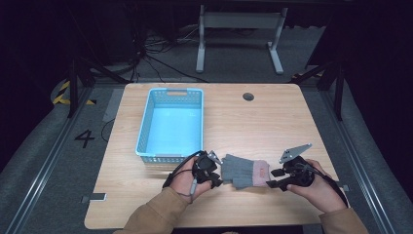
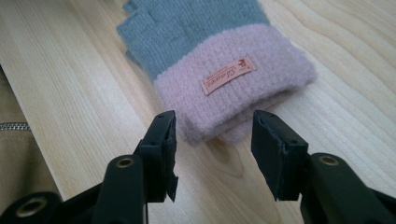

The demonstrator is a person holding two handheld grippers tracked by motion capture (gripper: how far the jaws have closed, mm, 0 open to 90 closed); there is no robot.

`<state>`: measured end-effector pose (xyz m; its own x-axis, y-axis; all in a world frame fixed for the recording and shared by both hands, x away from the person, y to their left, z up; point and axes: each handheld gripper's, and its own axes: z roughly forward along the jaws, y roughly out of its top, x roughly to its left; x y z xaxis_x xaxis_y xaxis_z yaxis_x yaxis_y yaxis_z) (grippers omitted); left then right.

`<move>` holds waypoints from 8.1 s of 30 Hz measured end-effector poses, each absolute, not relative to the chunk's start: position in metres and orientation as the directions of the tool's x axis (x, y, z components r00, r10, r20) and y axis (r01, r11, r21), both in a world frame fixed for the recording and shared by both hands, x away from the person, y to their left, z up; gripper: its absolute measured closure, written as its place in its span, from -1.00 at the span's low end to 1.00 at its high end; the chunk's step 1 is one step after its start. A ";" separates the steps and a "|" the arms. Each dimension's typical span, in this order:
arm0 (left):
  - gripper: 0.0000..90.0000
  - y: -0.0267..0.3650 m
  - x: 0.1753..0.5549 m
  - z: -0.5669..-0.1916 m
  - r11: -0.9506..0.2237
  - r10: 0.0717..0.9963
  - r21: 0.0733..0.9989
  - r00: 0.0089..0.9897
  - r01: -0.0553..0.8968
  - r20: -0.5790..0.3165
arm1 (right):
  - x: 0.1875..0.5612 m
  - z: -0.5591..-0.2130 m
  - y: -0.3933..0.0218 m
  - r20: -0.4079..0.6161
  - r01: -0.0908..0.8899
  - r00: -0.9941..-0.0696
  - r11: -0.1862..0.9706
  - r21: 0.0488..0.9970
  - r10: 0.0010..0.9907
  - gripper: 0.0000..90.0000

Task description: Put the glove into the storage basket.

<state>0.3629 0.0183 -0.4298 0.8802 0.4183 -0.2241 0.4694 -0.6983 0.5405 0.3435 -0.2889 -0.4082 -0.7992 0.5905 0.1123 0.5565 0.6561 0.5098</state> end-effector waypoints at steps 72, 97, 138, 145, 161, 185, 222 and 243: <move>0.98 -0.005 0.355 -0.432 -0.756 0.404 0.525 0.910 0.390 -0.093 | 0.349 -0.412 -0.288 0.031 0.512 -0.808 0.674 0.533 0.589 0.93; 0.51 0.003 0.356 -0.422 -0.732 0.407 0.536 0.901 0.421 -0.151 | 0.348 -0.401 -0.304 0.033 0.529 -0.776 0.623 0.576 0.629 0.51; 0.02 -0.036 0.389 -0.415 -0.625 0.406 0.677 0.903 0.388 -0.142 | 0.359 -0.406 -0.361 0.041 0.624 -0.616 0.455 0.636 0.787 0.00; -0.15 -0.042 0.391 -0.420 -0.647 0.380 0.675 0.917 0.356 -0.119 | 0.360 -0.410 -0.367 0.052 0.636 -0.604 0.442 0.632 0.796 -0.02; -0.50 -0.055 0.394 -0.438 -0.663 0.389 0.659 0.916 0.355 -0.101 | 0.360 -0.411 -0.369 0.087 0.655 -0.599 0.424 0.626 0.796 0.00; -0.62 -0.066 0.392 -0.455 -0.693 0.393 0.644 0.919 0.325 -0.040 | 0.357 -0.409 -0.368 0.093 0.654 -0.602 0.422 0.628 0.793 0.00; 0.54 -0.059 0.368 -0.439 -0.670 0.418 0.642 0.904 0.373 -0.089 | 0.360 -0.405 -0.366 0.086 0.633 -0.615 0.426 0.646 0.784 0.06; 0.53 -0.021 0.363 -0.385 -0.659 0.392 0.684 0.919 0.312 -0.041 | 0.389 -0.411 -0.362 0.094 0.615 -0.648 0.447 0.650 0.756 0.23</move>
